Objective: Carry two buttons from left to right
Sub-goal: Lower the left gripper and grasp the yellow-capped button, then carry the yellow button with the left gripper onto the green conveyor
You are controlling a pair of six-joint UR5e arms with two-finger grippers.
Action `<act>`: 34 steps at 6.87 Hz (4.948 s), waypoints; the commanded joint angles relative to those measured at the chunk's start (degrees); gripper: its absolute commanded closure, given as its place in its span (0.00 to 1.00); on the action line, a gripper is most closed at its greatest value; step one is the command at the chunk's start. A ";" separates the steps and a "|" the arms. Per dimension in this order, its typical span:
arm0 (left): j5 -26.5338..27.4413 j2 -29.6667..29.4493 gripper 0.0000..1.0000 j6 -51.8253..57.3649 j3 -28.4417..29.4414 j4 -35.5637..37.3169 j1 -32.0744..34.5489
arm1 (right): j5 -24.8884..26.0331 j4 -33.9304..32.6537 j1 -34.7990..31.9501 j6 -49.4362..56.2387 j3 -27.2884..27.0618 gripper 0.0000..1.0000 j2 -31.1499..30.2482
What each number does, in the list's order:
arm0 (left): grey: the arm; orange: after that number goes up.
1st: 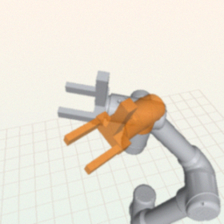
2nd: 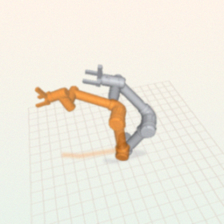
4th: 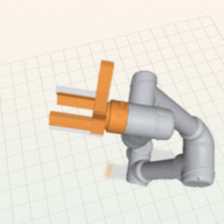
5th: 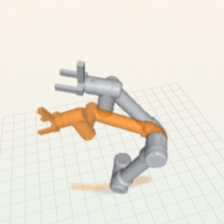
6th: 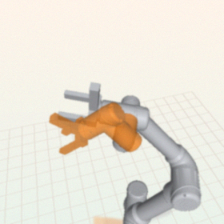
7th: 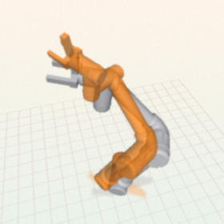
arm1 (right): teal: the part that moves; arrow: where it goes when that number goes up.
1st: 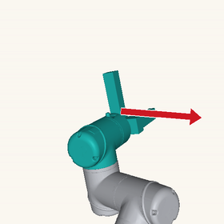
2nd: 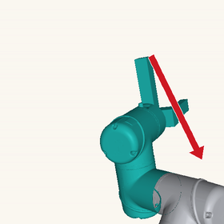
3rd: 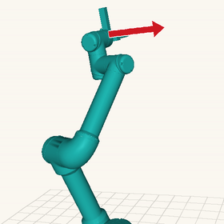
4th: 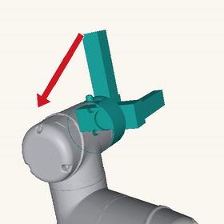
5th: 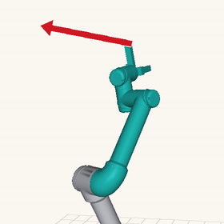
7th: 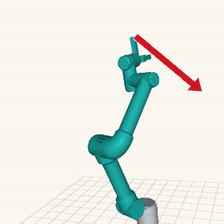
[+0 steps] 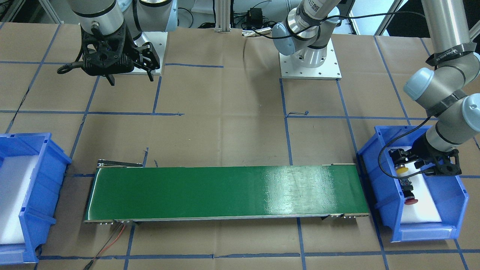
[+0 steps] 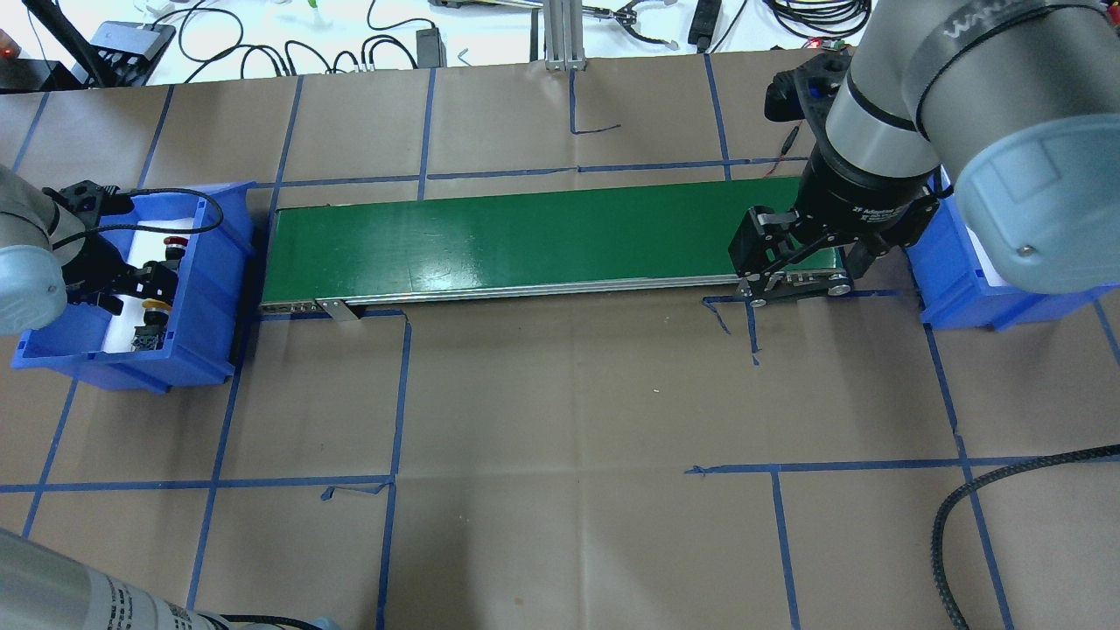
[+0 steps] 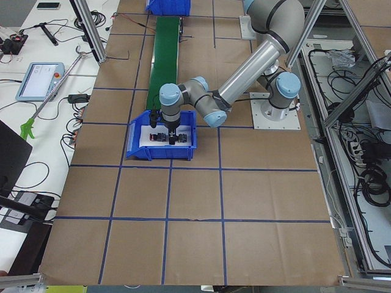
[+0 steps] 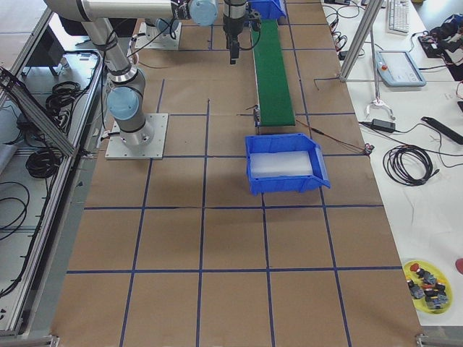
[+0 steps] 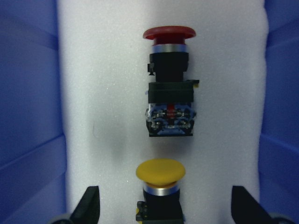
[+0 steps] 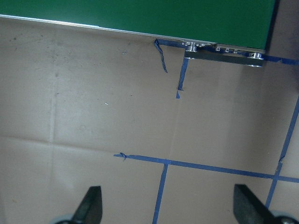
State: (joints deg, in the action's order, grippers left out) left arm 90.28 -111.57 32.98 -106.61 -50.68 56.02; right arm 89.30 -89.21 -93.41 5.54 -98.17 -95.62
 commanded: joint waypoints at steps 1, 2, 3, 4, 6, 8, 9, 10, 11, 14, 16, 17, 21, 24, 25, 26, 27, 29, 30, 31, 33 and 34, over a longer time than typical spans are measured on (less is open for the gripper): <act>0.33 -0.41 0.01 0.15 -0.44 -0.04 -0.03 | 0.00 0.00 -0.01 0.00 0.00 0.00 0.00; 0.42 -0.32 0.05 0.07 -1.49 -0.04 -0.03 | 0.00 0.00 0.07 0.00 0.00 0.00 0.00; 0.42 -0.32 0.27 0.07 -1.59 -0.04 -0.03 | 0.00 0.00 -0.01 0.00 0.00 0.00 0.00; 0.51 -0.40 0.52 0.15 -1.50 -0.04 0.05 | 0.00 0.00 -0.01 0.00 0.09 0.00 0.00; 0.42 0.03 0.85 0.24 -0.53 -0.74 -0.03 | 0.00 0.00 0.07 0.00 0.09 0.00 0.00; 0.16 1.00 0.94 0.15 0.34 -0.74 0.14 | 0.00 0.00 -0.01 0.00 0.09 0.00 0.00; 0.07 1.44 0.94 0.33 2.26 -1.61 0.14 | 0.00 0.00 -0.01 0.00 0.09 0.00 0.00; 0.15 3.09 0.94 0.33 6.28 -7.36 0.32 | 0.00 0.00 -0.01 0.00 0.09 0.00 0.00; 0.24 4.33 0.94 0.33 11.63 -16.12 0.40 | 0.00 0.00 -0.01 0.00 0.09 0.00 0.00; 0.51 2.06 0.94 -0.37 23.79 -27.01 2.67 | 0.00 0.00 -0.01 0.00 0.00 0.00 0.00; 0.95 2.67 0.94 -7.27 25.48 -27.02 10.56 | 0.00 0.00 -0.01 0.00 0.00 0.00 0.00; 1.12 2.93 0.94 -11.93 25.83 -27.02 15.56 | 0.00 0.00 0.07 0.00 0.00 0.00 0.00; 2.09 -1.18 0.94 -32.35 24.25 -25.88 31.85 | 0.00 0.09 -0.01 0.00 0.00 0.00 0.00; 2.00 -3.83 0.95 -32.02 21.54 -22.30 31.96 | 0.00 0.09 -0.01 0.00 0.00 0.00 0.00; 1.74 -3.92 0.95 -32.01 19.18 -18.97 31.70 | 0.00 0.00 -0.01 0.00 0.00 0.00 0.00; 1.56 -4.62 0.95 -31.84 16.11 -12.49 31.61 | 0.00 0.09 -0.01 0.00 0.00 0.00 0.00; 1.39 -4.80 0.95 -31.93 13.99 -9.99 31.61 | 0.00 0.09 -0.01 0.00 0.00 0.00 0.00; 1.39 -4.89 0.94 -32.01 13.53 -9.79 31.61 | 0.09 0.09 0.07 0.00 0.00 0.00 0.00; 1.39 -4.98 0.94 -32.01 13.44 -9.70 31.52 | 0.00 0.09 -0.01 0.00 0.00 0.00 0.00; 1.56 -4.98 0.36 -32.36 13.44 -9.70 31.61 | 0.00 0.09 -0.01 0.00 0.00 0.00 0.00; 1.82 -4.80 0.00 -33.07 13.79 -9.79 31.61 | 0.00 0.09 -0.01 0.00 0.00 0.00 0.00; 2.17 -4.10 0.00 -32.89 15.36 -10.66 31.52 | 0.00 0.09 -0.01 0.00 0.00 0.00 0.00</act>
State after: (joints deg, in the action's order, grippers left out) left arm 92.11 -116.20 0.05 -92.45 -60.68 87.61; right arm 89.30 -89.14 -93.43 5.54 -98.17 -95.62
